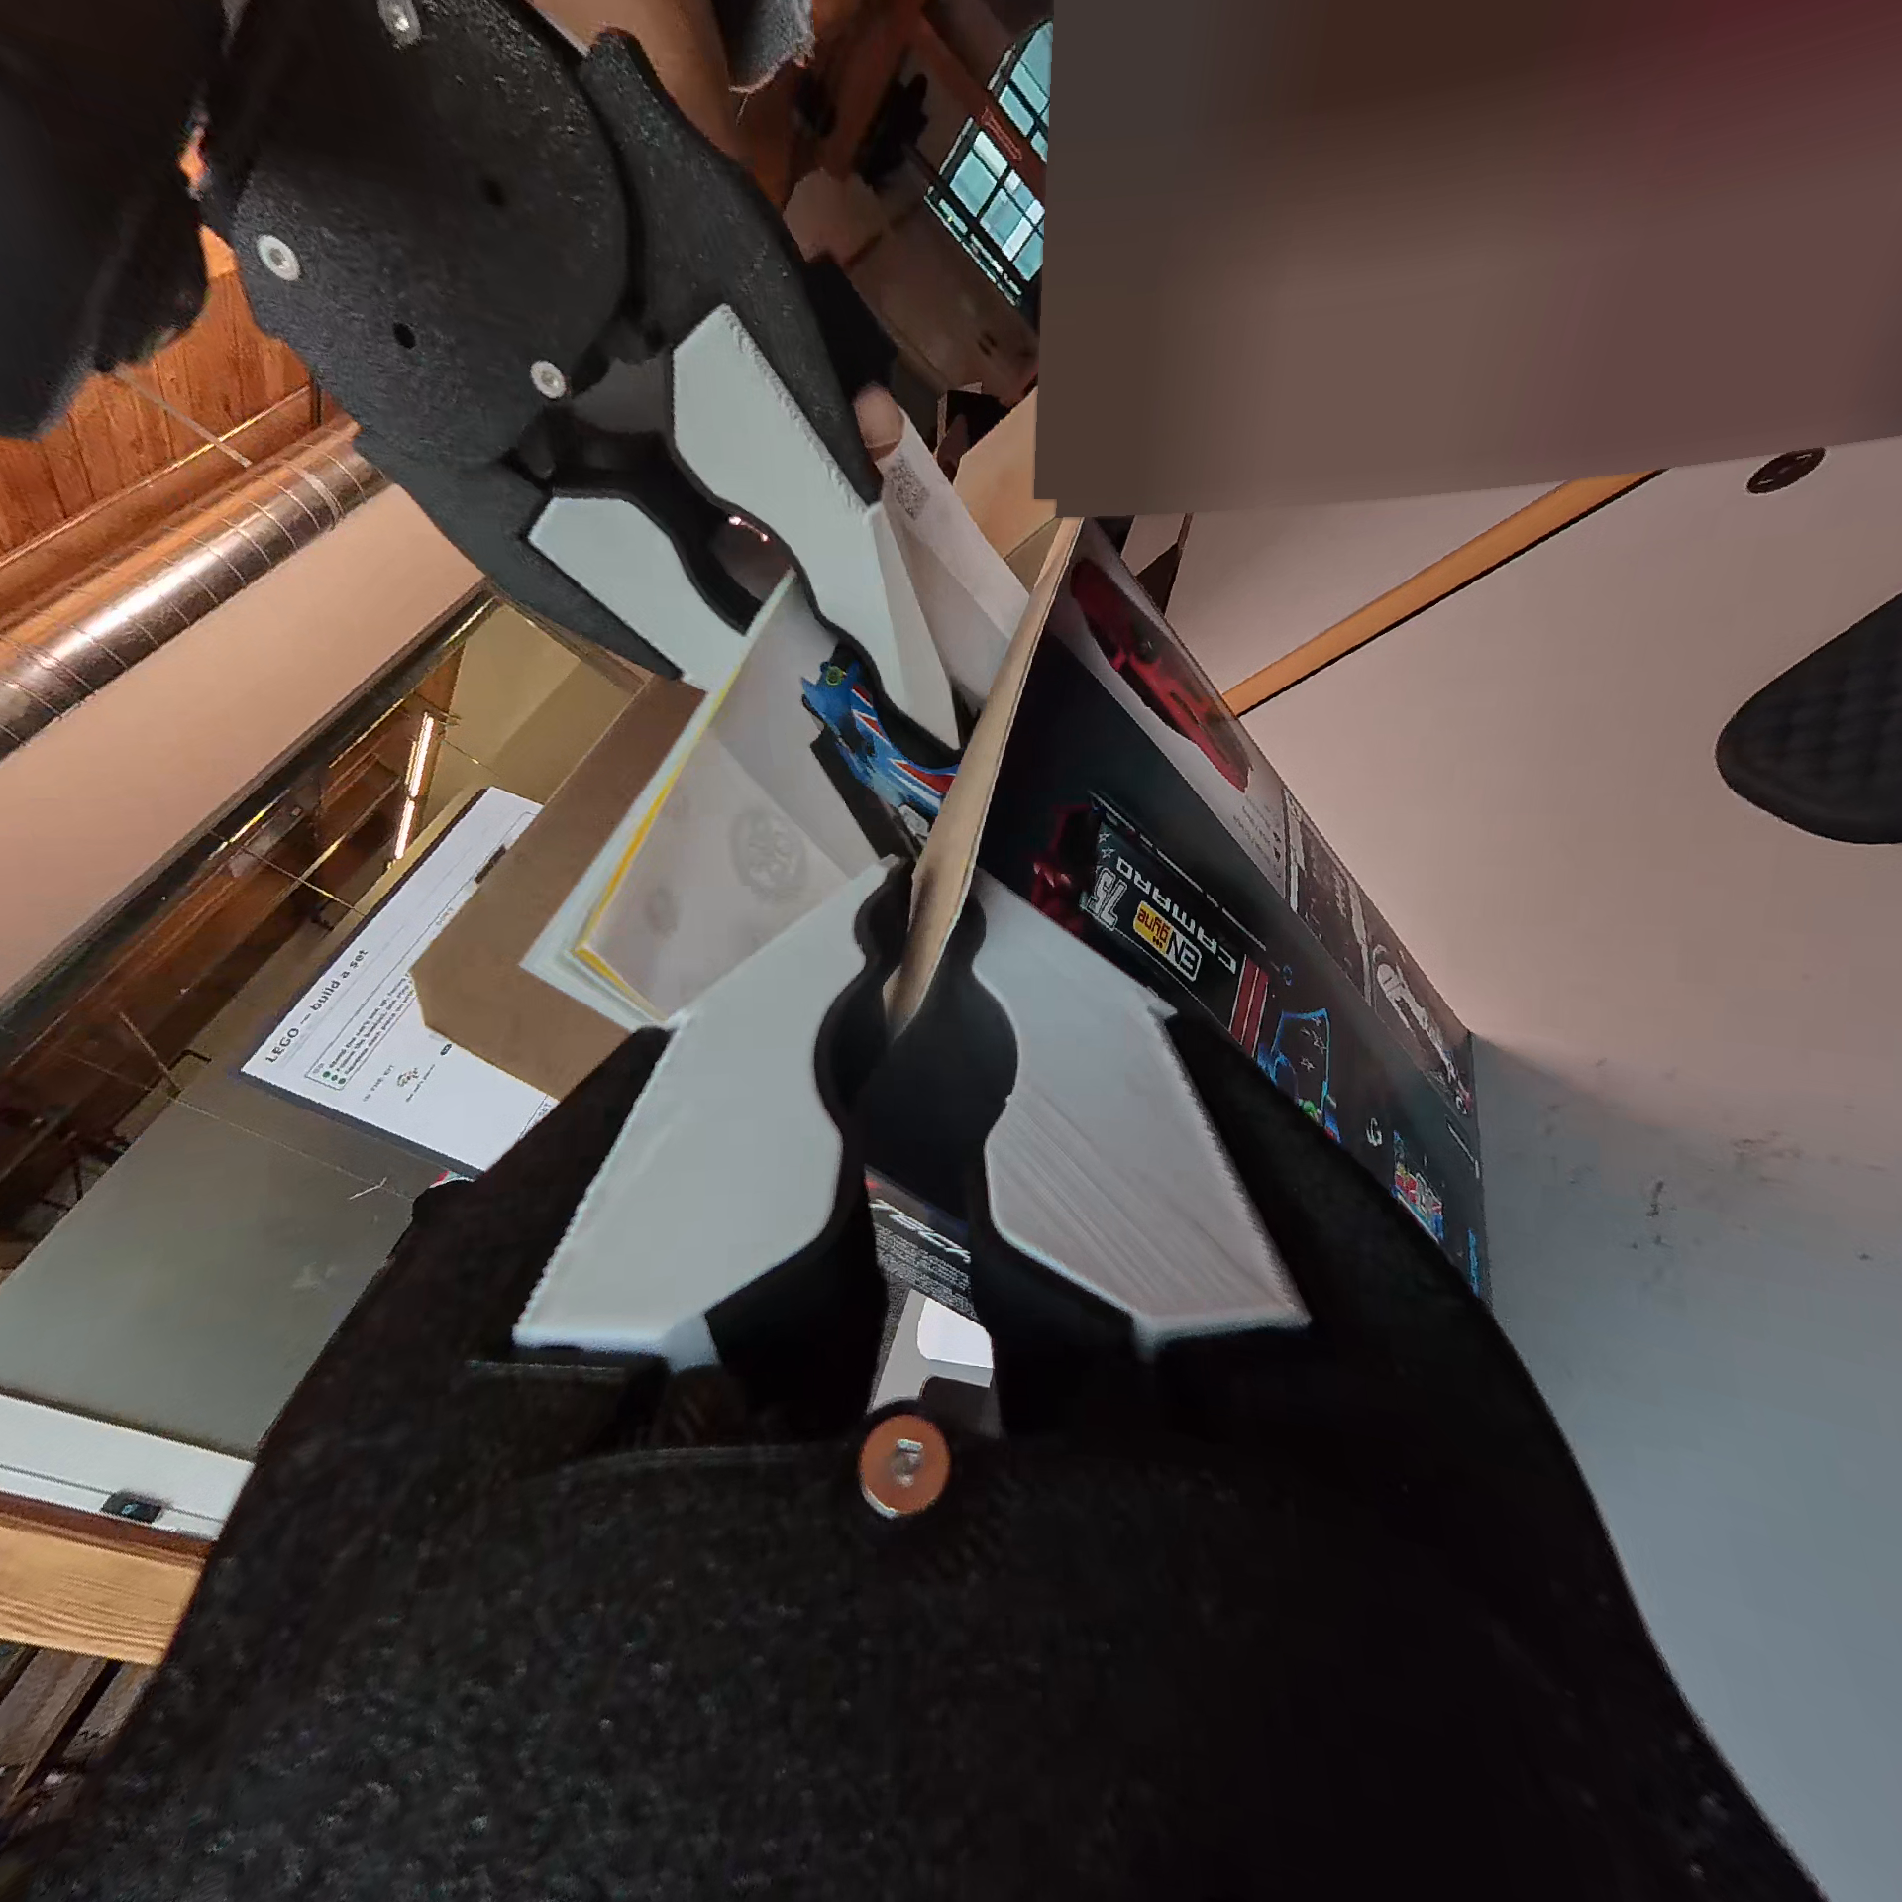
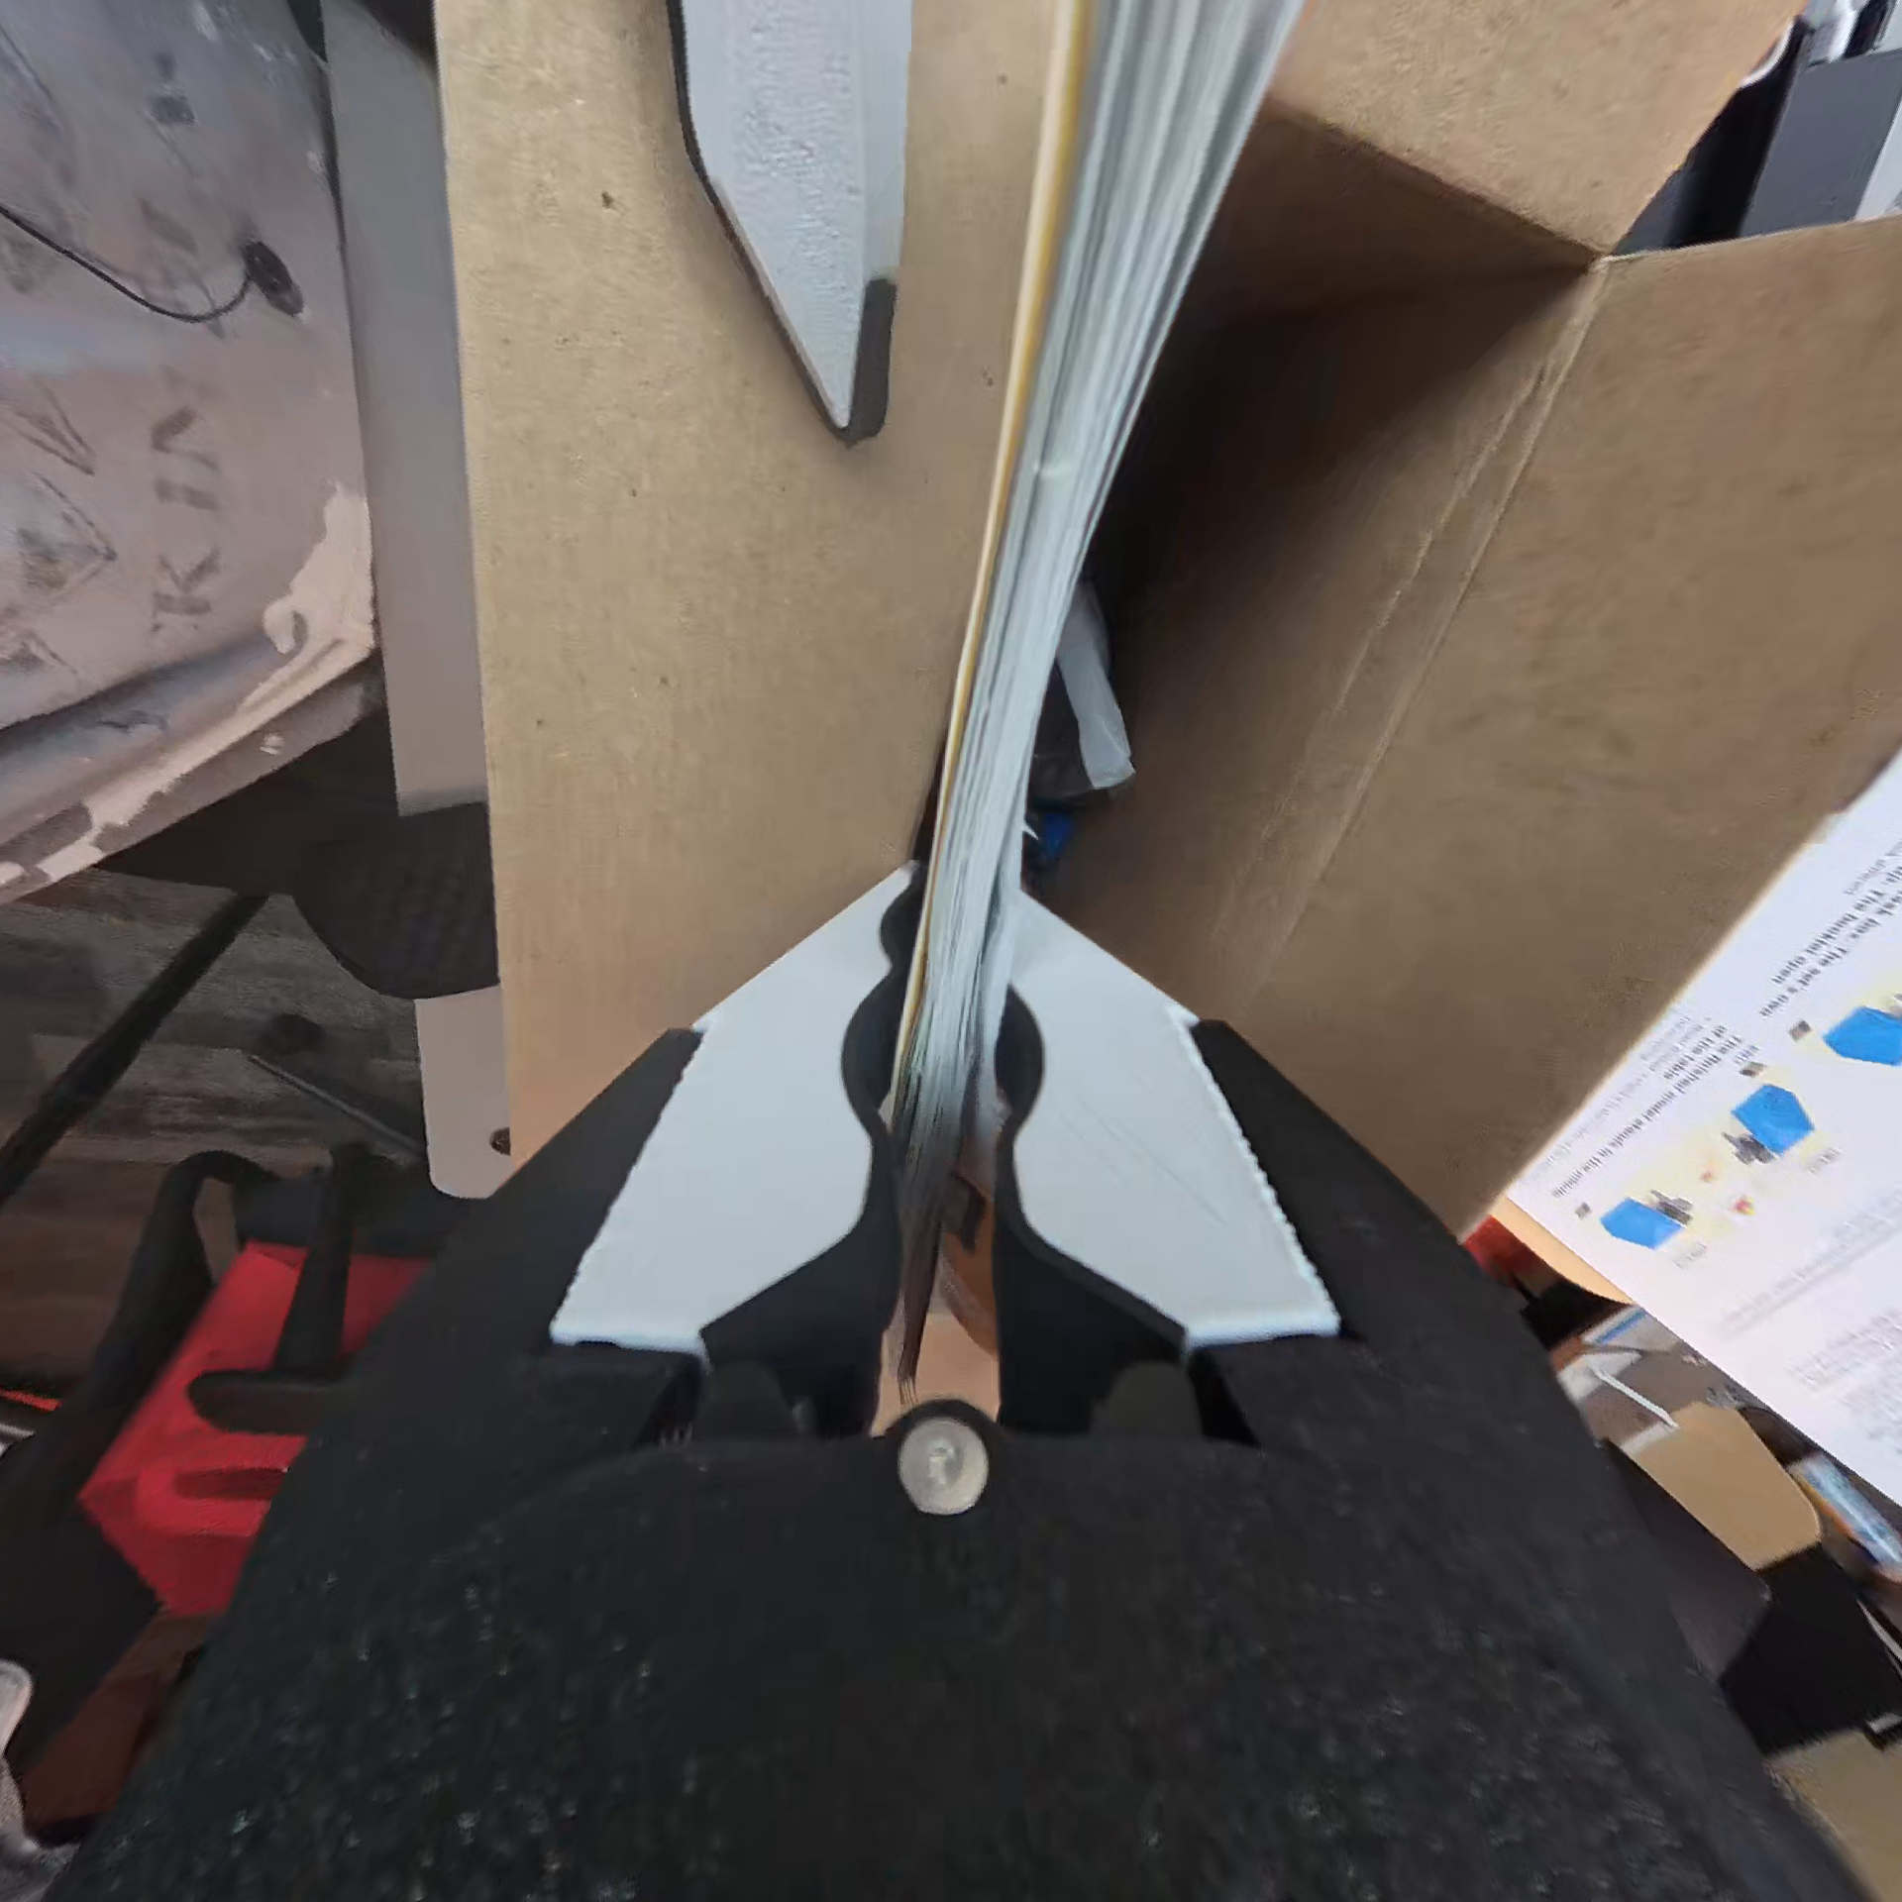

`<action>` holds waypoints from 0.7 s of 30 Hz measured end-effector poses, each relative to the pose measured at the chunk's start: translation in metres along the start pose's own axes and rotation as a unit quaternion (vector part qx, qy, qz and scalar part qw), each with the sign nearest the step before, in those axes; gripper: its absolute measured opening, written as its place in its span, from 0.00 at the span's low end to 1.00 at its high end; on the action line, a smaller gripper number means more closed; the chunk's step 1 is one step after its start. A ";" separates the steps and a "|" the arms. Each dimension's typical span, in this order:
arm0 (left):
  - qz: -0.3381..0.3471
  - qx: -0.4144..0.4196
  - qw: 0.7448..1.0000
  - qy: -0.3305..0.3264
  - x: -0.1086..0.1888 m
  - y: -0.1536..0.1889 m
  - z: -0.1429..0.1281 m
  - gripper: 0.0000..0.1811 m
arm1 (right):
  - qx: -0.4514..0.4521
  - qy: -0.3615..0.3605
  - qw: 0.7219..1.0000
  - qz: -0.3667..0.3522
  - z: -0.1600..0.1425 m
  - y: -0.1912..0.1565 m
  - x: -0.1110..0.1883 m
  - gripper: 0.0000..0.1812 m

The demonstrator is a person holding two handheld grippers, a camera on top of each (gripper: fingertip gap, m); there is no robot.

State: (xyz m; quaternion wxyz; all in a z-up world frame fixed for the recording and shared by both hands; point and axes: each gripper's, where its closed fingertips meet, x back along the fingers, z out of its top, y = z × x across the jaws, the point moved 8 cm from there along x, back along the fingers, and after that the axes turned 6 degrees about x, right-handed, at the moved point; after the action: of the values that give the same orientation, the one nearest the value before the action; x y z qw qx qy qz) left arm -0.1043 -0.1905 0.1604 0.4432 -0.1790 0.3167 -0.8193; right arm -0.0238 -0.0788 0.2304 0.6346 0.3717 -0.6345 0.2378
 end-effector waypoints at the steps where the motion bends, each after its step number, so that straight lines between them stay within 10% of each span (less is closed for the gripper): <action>1: 0.000 0.000 1.000 0.006 0.000 0.000 0.001 0.02 | -0.005 0.008 1.000 0.009 -0.001 0.001 -0.002 0.03; 6: -0.041 0.020 0.999 0.024 0.005 0.001 0.017 0.02 | -0.025 -0.047 0.993 0.106 0.006 0.004 -0.059 0.03; 13: -0.002 0.003 1.000 -0.015 0.005 0.002 0.000 0.04 | -0.001 0.039 0.999 0.023 0.000 0.016 -0.010 0.07; 21: -0.018 0.047 0.999 0.017 0.007 -0.005 0.008 0.03 | -0.023 -0.030 0.997 0.065 -0.003 0.019 -0.072 0.03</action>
State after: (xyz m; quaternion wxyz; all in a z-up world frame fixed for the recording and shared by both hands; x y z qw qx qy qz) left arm -0.1064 -0.1969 0.1696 0.4306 -0.1502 0.2821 -0.8441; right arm -0.0425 -0.0530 0.1635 0.6066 0.3222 -0.6814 0.2528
